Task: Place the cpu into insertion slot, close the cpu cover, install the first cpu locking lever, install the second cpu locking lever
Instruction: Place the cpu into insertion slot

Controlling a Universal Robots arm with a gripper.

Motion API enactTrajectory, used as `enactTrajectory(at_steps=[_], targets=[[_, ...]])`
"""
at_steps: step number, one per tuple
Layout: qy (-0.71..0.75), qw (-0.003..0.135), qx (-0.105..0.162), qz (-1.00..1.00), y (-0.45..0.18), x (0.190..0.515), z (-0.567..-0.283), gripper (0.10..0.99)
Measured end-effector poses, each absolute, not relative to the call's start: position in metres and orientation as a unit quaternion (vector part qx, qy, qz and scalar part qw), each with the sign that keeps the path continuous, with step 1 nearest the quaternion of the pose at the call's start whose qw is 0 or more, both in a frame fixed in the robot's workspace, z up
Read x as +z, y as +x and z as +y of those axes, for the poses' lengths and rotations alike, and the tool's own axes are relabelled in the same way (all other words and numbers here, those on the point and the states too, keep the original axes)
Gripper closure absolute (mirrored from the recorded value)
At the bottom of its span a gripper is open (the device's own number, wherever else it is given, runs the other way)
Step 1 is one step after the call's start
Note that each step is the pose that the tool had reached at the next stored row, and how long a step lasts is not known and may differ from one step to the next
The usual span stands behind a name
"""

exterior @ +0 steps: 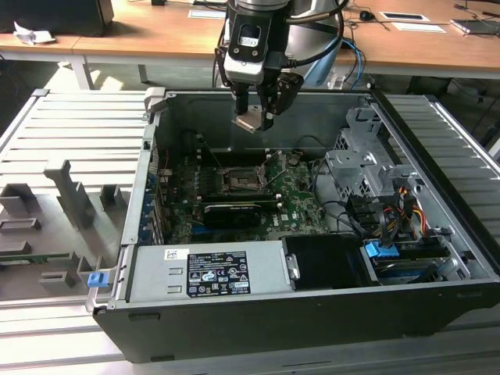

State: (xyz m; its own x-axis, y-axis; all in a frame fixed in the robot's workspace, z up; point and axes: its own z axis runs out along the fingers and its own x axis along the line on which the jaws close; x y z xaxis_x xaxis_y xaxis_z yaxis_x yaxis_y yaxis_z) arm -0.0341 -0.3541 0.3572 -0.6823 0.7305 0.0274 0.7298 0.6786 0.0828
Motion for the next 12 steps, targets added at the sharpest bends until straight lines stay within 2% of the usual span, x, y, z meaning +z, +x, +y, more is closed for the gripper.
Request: enactTrajectory(at_steps=[12], targets=[[0.402, 0.004, 0.043, 0.915, -0.0341, 0.3512, -0.3541, 0.549]])
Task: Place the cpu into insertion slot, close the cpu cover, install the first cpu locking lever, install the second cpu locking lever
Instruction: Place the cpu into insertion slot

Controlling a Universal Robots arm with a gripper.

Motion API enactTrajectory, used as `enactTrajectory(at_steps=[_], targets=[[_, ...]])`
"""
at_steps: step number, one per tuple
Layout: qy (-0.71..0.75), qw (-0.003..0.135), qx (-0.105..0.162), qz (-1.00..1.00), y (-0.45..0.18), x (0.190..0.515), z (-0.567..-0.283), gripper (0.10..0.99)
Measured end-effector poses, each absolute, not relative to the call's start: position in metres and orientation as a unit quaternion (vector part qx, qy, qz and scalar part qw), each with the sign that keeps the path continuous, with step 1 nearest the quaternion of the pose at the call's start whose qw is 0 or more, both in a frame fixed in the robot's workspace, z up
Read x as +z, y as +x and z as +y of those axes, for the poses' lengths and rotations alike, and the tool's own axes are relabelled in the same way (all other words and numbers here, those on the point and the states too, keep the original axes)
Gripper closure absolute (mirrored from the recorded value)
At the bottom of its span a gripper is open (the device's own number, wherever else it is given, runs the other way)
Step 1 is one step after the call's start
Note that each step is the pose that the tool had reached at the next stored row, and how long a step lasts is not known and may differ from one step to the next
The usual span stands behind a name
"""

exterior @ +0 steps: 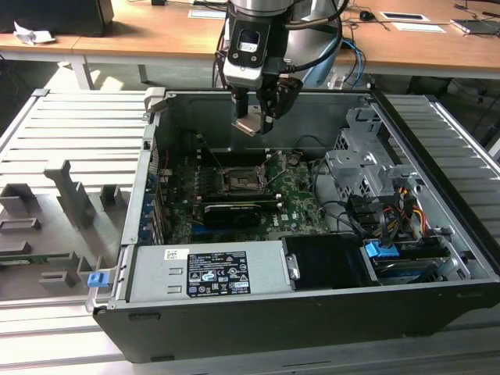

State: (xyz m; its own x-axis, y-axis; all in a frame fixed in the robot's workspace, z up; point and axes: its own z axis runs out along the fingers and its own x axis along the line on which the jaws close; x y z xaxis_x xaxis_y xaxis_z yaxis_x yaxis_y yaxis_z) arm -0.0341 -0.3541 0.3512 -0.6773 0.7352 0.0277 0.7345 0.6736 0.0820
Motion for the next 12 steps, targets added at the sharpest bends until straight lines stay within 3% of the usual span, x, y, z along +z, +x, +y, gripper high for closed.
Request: enactTrajectory(at_steps=[12], targets=[[0.472, 0.007, 0.042, 0.881, -0.034, 0.3464, -0.354, 0.549]])
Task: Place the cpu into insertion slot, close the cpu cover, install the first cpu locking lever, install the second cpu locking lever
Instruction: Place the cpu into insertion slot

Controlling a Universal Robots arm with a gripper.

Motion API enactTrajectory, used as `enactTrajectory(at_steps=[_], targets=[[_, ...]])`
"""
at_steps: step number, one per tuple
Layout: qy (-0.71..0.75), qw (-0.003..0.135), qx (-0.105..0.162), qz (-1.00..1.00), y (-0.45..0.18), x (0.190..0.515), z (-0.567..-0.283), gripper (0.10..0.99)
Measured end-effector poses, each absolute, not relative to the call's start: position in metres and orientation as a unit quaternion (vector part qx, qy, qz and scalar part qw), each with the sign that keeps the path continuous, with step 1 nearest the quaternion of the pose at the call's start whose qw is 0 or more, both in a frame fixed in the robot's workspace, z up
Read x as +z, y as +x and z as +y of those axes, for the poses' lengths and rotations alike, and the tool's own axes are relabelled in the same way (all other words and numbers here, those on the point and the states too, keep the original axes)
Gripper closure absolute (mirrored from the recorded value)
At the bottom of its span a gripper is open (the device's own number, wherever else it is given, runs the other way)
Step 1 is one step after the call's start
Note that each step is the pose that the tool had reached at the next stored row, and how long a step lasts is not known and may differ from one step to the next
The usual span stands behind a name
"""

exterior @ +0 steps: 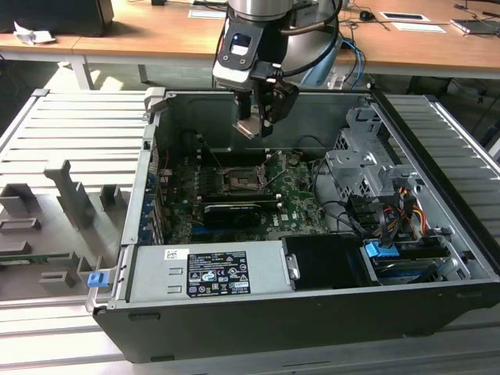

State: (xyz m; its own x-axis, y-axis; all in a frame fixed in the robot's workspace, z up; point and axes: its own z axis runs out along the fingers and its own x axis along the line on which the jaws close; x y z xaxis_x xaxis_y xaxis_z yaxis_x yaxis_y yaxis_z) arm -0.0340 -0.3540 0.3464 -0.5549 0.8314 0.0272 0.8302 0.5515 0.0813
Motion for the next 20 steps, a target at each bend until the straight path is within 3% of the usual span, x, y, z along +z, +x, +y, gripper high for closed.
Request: enactTrajectory(at_steps=[20], targets=[[0.498, 0.008, 0.042, 0.866, -0.0341, 0.3407, -0.354, 0.549]])
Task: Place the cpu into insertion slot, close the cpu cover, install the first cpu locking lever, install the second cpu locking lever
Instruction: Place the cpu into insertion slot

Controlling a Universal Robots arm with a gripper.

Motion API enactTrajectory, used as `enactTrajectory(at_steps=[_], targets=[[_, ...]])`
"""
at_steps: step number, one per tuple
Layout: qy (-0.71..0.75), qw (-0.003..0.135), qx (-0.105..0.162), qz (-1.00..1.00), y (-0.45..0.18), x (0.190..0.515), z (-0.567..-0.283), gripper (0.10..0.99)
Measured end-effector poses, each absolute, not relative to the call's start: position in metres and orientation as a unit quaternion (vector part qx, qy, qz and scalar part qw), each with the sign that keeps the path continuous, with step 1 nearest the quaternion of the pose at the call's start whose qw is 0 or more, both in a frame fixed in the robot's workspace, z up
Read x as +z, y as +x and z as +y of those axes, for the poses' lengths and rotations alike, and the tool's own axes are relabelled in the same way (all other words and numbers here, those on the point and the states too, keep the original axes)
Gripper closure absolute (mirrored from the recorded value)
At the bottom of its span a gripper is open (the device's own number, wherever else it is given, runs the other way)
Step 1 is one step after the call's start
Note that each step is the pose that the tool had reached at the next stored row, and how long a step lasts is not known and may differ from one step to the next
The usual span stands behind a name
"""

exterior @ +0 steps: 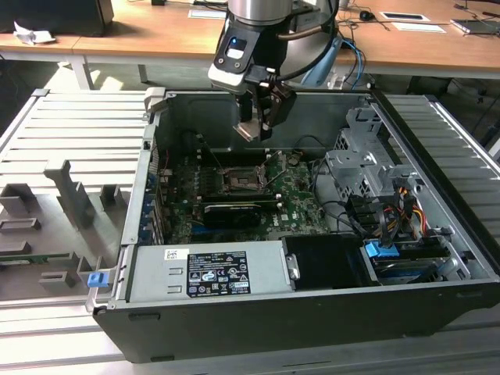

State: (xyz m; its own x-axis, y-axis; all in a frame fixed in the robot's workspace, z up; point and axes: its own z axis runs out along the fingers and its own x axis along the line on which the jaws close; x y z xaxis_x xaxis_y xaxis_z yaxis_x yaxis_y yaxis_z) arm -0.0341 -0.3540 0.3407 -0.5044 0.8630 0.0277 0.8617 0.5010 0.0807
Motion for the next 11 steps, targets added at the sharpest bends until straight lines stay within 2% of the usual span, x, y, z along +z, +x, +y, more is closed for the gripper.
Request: enactTrajectory(at_steps=[11], targets=[[0.529, 0.01, 0.042, 0.848, -0.0341, 0.3375, -0.354, 0.549]])
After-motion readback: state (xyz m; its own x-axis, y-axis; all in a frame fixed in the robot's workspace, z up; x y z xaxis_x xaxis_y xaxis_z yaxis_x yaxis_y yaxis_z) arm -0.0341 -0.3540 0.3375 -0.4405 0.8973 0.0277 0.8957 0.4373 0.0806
